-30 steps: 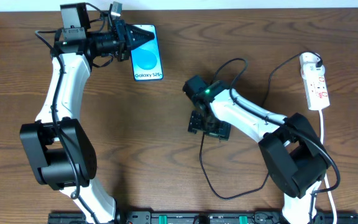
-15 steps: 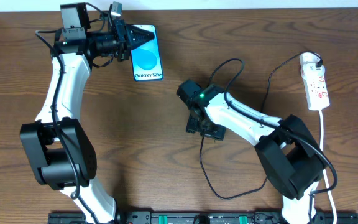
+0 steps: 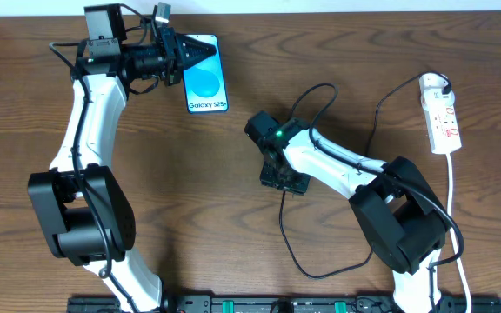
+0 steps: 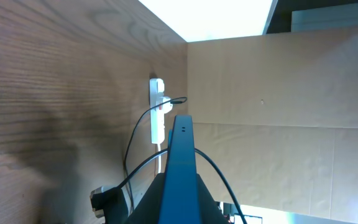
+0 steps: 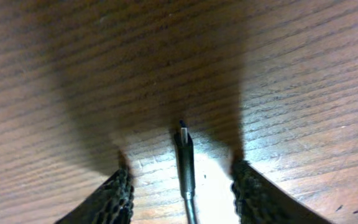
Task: Plug charger to phone and switch on socket
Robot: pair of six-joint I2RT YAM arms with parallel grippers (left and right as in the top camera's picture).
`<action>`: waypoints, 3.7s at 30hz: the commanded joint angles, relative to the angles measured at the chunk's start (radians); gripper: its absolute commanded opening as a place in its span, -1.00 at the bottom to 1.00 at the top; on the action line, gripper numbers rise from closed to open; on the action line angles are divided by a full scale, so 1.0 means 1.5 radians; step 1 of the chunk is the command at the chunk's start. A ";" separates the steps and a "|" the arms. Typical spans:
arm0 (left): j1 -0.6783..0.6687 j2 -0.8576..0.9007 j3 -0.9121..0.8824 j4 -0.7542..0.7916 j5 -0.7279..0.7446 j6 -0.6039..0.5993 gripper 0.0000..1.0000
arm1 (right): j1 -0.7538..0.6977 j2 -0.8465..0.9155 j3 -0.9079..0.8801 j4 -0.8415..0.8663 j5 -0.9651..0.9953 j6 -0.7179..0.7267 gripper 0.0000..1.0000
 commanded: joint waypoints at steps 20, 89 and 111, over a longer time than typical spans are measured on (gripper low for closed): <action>0.002 -0.016 0.005 0.001 0.020 0.005 -0.86 | -0.013 0.026 -0.002 0.010 -0.077 -0.078 -0.98; 0.059 -0.016 0.005 0.459 -0.025 -0.334 -0.86 | -0.172 0.026 -0.002 1.240 -0.905 0.132 -0.98; 0.002 -0.016 0.005 0.514 -0.006 -0.338 -0.86 | -0.172 0.026 -0.002 1.327 -0.874 0.226 -0.98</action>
